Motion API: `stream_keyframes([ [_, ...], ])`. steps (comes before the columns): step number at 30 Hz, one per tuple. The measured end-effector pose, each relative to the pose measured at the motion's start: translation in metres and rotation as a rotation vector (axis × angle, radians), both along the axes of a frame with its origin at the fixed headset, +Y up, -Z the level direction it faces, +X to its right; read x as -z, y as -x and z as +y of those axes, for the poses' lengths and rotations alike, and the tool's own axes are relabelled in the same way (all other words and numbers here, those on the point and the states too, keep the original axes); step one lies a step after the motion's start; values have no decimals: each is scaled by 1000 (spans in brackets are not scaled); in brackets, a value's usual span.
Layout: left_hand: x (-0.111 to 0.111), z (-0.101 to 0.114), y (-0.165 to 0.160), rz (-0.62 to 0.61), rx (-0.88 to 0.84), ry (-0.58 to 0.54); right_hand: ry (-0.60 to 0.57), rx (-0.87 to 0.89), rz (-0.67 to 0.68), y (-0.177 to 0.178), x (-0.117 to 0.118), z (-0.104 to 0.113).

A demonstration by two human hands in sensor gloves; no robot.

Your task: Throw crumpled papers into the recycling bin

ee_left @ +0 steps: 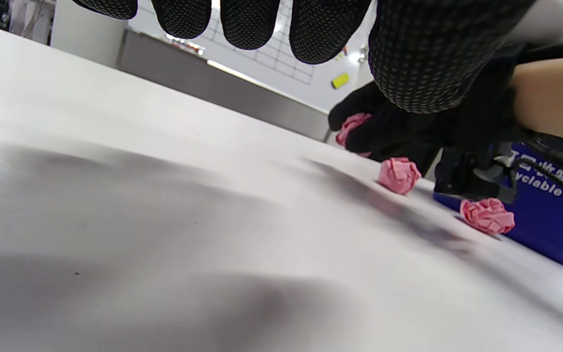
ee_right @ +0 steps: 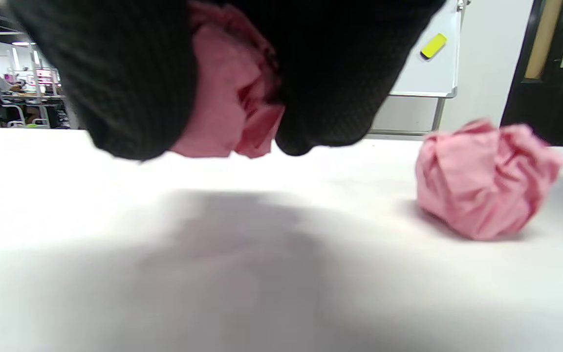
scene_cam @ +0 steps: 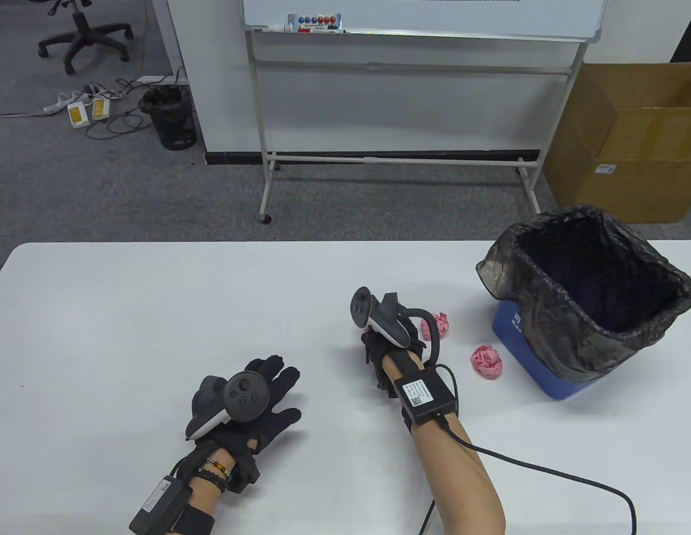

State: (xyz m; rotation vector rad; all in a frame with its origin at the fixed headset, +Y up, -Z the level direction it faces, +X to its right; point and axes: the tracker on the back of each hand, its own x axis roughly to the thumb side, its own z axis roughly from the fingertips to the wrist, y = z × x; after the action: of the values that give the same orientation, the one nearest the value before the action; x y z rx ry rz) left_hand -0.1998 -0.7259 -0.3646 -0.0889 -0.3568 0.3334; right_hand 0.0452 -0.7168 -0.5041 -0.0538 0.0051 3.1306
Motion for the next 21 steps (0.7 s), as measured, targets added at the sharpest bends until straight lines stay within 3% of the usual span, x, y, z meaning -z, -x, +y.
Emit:
stream_keyframes([
  [6, -1, 0, -2, -5, 2, 0, 34, 39, 56, -1, -26, 25],
  [14, -2, -1, -5, -17, 5, -7, 56, 98, 49, -20, -53, 40],
  [21, -3, -2, -8, -27, 10, -1, 196, 259, -13, -55, -66, 51],
])
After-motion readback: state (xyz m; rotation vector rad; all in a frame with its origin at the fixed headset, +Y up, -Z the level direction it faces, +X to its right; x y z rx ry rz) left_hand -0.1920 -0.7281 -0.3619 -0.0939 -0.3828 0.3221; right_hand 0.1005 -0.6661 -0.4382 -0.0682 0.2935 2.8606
